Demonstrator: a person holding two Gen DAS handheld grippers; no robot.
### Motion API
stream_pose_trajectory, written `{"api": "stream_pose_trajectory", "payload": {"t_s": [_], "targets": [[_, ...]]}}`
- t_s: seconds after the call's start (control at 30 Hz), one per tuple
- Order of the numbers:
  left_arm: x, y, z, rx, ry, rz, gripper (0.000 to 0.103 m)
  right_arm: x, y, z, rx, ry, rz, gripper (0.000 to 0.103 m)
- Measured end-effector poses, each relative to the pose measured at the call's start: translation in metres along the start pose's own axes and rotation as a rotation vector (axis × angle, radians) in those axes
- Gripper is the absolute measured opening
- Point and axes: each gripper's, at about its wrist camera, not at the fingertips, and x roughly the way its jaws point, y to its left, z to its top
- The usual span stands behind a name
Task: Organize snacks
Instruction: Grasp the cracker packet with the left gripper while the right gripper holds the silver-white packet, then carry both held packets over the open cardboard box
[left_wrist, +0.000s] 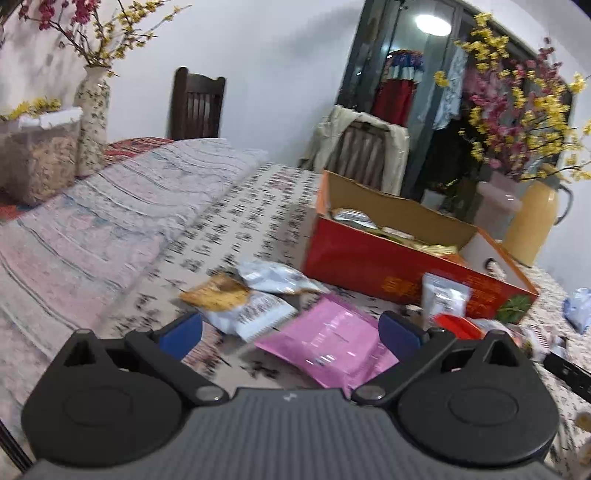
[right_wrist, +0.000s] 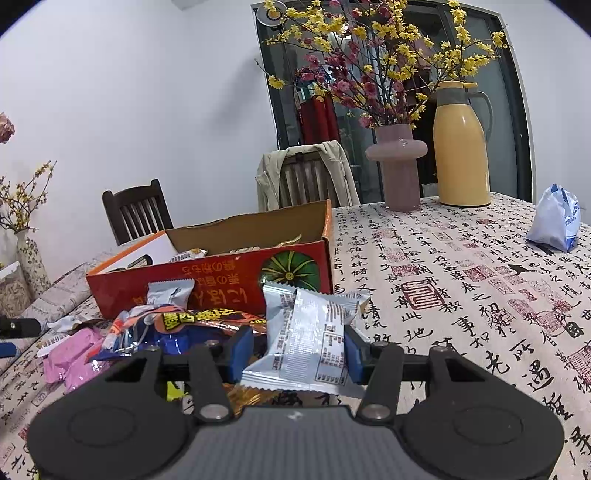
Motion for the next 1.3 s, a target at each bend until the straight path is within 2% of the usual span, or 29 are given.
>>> {"api": "stream_pose_trajectory", "payload": {"t_s": [0.23,0.33,0.43,0.57,0.7,0.77,0.83,0.9,1.1,1.3], "targets": [[0.041,0.000,0.031,0.026,0.147,0.166,0.103,-0.002,-0.003,-0.001,0.018,-0.016,0.004,0.051],[0.070,0.001,0.037,-0.029,0.237,0.231,0.103,-0.003,-0.003,-0.001,0.023,-0.022,0.006,0.051],[0.091,0.003,0.039,-0.074,0.287,0.279,0.102,-0.003,-0.004,-0.001,0.024,-0.024,0.010,0.051],[0.095,0.002,0.038,-0.082,0.270,0.306,0.098,-0.004,-0.004,-0.002,0.026,-0.026,0.020,0.051],[0.089,0.002,0.036,-0.051,0.265,0.326,0.080,-0.005,-0.004,-0.002,0.028,-0.029,0.032,0.051],[0.085,0.002,0.036,-0.037,0.271,0.326,0.074,-0.005,-0.005,-0.002,0.031,-0.031,0.038,0.051],[0.081,0.001,0.036,-0.006,0.285,0.323,0.062,-0.005,-0.005,-0.002,0.033,-0.031,0.042,0.051],[0.079,0.000,0.034,0.029,0.291,0.323,0.057,-0.006,-0.004,-0.002,0.032,-0.032,0.043,0.051],[0.061,0.008,0.026,0.047,0.274,0.300,0.054,-0.006,-0.005,-0.002,0.033,-0.033,0.046,0.051],[0.045,0.017,0.024,0.039,0.213,0.275,0.054,-0.006,-0.003,-0.002,0.025,-0.030,0.051,0.051]]}}
